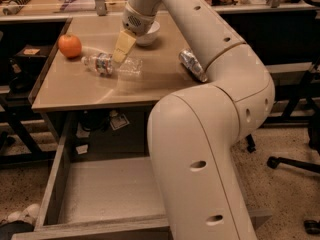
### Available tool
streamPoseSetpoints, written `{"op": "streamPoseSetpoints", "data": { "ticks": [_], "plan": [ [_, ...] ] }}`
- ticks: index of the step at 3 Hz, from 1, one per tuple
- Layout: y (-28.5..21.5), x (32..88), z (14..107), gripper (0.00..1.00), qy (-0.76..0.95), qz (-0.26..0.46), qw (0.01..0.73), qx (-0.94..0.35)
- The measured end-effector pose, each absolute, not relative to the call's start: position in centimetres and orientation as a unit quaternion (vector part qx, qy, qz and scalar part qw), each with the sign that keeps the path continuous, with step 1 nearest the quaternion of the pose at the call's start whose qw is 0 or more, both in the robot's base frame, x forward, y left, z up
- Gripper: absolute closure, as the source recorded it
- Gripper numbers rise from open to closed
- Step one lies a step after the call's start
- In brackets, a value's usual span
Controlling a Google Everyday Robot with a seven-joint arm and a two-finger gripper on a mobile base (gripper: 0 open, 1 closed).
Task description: Place water bottle into top drawer
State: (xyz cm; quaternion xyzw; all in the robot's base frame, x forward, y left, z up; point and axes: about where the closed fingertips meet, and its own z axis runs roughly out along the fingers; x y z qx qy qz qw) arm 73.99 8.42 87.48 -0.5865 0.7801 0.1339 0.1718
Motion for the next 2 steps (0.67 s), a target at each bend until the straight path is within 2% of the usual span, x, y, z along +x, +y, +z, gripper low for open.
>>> {"op": "streamPoseSetpoints", "data": {
  "ticks": [2],
  "plan": [
    [8.6,73.9,84.8,0.00,0.812,0.143,0.150,-0.545]
  ]
}}
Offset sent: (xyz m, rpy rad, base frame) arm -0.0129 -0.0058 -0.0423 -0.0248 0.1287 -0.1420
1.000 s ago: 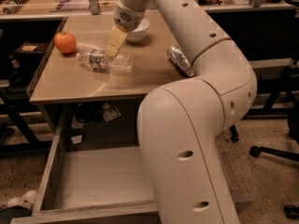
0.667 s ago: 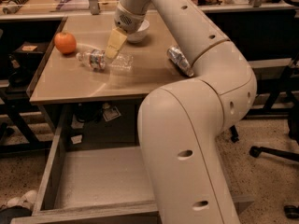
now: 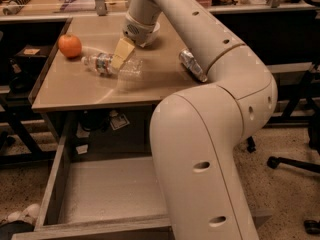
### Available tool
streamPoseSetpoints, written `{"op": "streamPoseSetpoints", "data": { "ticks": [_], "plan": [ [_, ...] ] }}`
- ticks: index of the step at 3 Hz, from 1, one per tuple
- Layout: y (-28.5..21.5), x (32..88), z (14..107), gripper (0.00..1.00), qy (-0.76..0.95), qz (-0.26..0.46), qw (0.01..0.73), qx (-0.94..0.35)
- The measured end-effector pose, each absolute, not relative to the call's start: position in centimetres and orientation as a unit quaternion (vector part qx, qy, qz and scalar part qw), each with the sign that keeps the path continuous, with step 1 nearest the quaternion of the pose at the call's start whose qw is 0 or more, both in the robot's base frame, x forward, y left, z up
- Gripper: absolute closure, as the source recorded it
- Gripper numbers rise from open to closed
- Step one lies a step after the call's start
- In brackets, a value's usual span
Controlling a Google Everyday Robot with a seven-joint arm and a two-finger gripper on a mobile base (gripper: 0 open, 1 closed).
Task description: Place water bottle into top drawer
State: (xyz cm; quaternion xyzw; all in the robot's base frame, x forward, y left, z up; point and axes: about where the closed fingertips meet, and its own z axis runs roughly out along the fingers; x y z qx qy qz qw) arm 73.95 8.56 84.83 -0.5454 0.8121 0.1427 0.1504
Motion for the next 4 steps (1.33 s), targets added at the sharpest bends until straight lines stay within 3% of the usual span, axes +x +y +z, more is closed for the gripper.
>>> {"op": "streamPoseSetpoints", "data": {
  "ticks": [2,4],
  "plan": [
    [8.2,73.9,82.0,0.01,0.825,0.161,0.137,-0.525],
    [8.3,73.9,82.0,0.43,0.825,0.161,0.137,-0.525]
  ]
}}
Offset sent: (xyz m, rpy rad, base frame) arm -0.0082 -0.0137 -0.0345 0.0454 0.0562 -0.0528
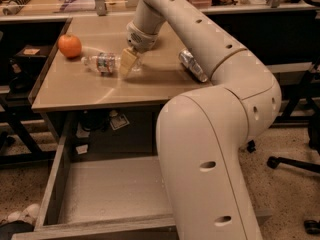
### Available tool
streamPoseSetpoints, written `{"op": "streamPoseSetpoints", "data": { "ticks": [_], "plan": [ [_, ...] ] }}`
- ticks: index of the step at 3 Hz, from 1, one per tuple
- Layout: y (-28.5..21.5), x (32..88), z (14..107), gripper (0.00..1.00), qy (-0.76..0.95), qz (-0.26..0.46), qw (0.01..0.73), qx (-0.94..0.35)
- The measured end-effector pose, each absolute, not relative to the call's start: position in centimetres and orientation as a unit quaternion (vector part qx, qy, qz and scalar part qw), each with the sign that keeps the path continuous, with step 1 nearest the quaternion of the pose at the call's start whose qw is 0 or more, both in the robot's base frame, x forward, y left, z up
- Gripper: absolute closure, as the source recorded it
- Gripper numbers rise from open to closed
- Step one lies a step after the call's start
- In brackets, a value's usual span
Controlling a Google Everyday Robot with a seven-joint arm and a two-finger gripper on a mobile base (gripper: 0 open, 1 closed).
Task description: Place water bottle into top drawer
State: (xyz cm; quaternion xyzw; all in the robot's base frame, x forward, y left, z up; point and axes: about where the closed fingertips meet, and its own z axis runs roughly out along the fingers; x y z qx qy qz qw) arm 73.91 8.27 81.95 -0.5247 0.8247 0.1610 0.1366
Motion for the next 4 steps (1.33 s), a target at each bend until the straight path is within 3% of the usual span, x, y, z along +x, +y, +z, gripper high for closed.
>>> {"op": "streamPoseSetpoints", "data": {
  "ticks": [2,3,4],
  "plan": [
    [8.3,73.9,81.9,0.89,0.825,0.161,0.137,-0.525],
    [8.0,73.1,83.2,1.00,0.817,0.158,0.152,-0.534],
    [6.6,71.1,84.3,1.00,0.815,0.156,0.169,-0.532]
  ]
}}
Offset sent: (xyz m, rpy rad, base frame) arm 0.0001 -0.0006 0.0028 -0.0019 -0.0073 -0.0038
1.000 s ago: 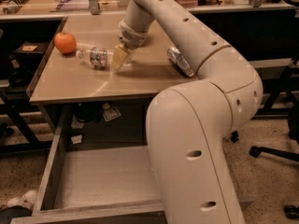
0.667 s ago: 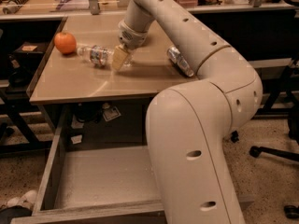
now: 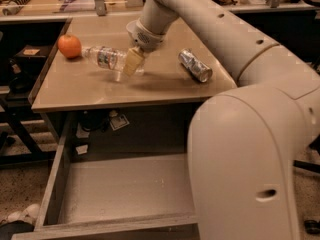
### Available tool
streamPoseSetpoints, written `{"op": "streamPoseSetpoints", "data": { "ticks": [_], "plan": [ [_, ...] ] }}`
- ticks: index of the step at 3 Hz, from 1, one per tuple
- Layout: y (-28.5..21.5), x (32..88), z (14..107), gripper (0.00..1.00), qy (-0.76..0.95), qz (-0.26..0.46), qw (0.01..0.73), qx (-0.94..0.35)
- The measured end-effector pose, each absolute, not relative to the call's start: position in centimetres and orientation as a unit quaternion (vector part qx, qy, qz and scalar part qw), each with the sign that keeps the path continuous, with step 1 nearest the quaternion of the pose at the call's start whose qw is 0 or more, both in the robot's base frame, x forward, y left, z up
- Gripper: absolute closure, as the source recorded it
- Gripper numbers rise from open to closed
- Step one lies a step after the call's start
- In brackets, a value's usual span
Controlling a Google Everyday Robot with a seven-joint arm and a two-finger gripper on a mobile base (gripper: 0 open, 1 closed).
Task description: Place water bottle into top drawer
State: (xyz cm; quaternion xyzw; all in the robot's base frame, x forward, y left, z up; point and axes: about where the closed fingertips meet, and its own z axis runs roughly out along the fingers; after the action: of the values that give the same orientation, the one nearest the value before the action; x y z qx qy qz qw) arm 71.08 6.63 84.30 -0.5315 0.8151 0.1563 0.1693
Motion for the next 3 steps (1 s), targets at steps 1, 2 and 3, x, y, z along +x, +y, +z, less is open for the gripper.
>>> {"op": "streamPoseSetpoints", "data": {
  "ticks": [1,2,3],
  "plan": [
    [4.7,68.3,84.9,1.00,0.819,0.146,0.187,-0.522],
    [2.8,64.9,84.7,1.00,0.827,0.141,0.193,-0.508],
    [0.7,61.0,83.7,1.00,0.835,0.138,0.193,-0.497]
  ]
}}
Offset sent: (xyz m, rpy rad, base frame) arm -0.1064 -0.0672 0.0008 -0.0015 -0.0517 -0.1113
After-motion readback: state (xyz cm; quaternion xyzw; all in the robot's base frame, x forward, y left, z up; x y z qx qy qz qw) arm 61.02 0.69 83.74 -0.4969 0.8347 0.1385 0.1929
